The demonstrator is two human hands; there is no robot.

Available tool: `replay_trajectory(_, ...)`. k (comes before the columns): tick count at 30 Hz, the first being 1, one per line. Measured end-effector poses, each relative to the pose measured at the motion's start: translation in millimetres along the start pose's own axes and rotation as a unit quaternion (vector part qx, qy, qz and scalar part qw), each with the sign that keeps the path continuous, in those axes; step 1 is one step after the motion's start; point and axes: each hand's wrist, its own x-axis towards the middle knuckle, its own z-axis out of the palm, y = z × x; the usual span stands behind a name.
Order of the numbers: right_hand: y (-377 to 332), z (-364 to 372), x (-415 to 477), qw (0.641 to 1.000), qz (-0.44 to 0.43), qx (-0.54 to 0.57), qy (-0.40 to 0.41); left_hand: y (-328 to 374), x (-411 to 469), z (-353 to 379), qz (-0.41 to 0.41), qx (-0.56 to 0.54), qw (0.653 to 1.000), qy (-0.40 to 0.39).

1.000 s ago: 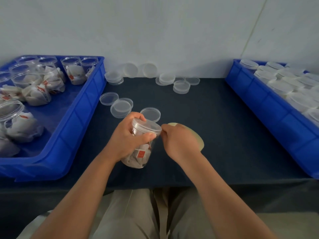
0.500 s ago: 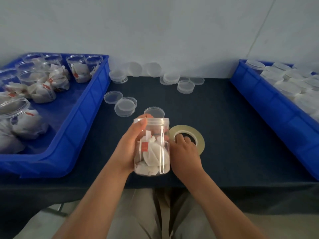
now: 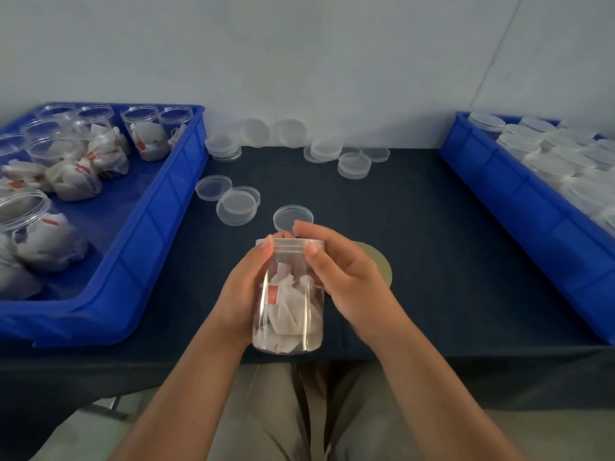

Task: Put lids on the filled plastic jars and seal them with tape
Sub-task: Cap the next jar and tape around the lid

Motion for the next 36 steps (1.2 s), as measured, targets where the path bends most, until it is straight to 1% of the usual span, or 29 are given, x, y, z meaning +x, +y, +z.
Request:
replay_trajectory(2,4,-1,-2,0.999,-0.012,0.036,-0.007,0,1,1,-0.021,-0.022,0.999,-0.023)
replay_trajectory(5,9,-5,-6,0.998,-0.044,0.048,-0.013,-2,6,-1,-0.062,-0.061,0.995,-0.037)
replay_trajectory(7,12,-8,-9,0.997,-0.064,0.043,-0.017,-5,7,-3,-0.071,-0.065,0.995,-0.036)
replay_trajectory(9,15,-13,-10,0.997,-0.068,0.035,-0.011,-4,9,-2,-0.074,-0.033,0.997,0.004)
replay_trajectory(11,15,-19,-10,0.998,-0.059,0.017,-0.015,-6,9,-2,-0.099,-0.063,0.993,-0.027)
replay_trajectory(12,13,-22,-11,0.998,-0.062,-0.003,-0.018,-7,8,-2,-0.104,-0.053,0.993,-0.028)
replay_trajectory(13,11,-25,-12,0.996,-0.073,-0.032,-0.026,-6,7,0,-0.110,-0.025,0.994,-0.010)
replay_trajectory(15,2,-29,-15,0.985,-0.080,-0.143,-0.052,-5,5,5,-0.085,0.111,0.989,0.048)
replay_trajectory(17,-12,-30,-19,0.953,-0.071,-0.287,-0.060,-4,2,15,-0.025,0.225,0.973,0.053)
replay_trajectory(18,-21,-30,-21,0.935,-0.078,-0.344,-0.049,-7,2,16,0.003,0.247,0.968,0.035)
replay_trajectory(20,-36,-36,-24,0.918,-0.100,-0.381,-0.035,-11,2,21,0.015,0.251,0.968,0.004)
replay_trajectory(21,-43,-42,-26,0.917,-0.104,-0.385,-0.033,-11,3,25,0.025,0.272,0.962,-0.001)
replay_trajectory(22,-50,-50,-28,0.915,-0.095,-0.390,-0.033,-13,5,25,0.043,0.315,0.948,0.003)
replay_trajectory(23,-57,-61,-32,0.913,-0.080,-0.400,-0.026,-12,7,25,0.059,0.350,0.935,0.010)
replay_trajectory(24,-63,-74,-37,0.908,-0.064,-0.414,-0.011,-10,10,23,0.075,0.358,0.930,0.026)
replay_trajectory(26,-77,-106,-47,0.893,-0.034,-0.445,0.048,-3,16,15,0.087,0.320,0.941,0.066)
replay_trajectory(28,-95,-147,-56,0.866,-0.010,-0.482,0.138,0,21,0,0.086,0.313,0.941,0.095)
replay_trajectory(29,-105,-171,-59,0.843,-0.001,-0.504,0.186,2,22,-7,0.077,0.323,0.937,0.107)
replay_trajectory(31,-124,-220,-68,0.784,0.025,-0.560,0.266,2,22,-25,0.043,0.316,0.937,0.141)
replay_trajectory(33,-139,-268,-82,0.722,0.069,-0.604,0.331,0,25,-42,0.017,0.283,0.943,0.173)
replay_trajectory(35,-147,-307,-96,0.678,0.122,-0.620,0.376,-4,27,-59,0.014,0.277,0.943,0.182)
replay_trajectory(36,-149,-323,-101,0.662,0.151,-0.628,0.381,-8,28,-68,0.019,0.281,0.943,0.179)
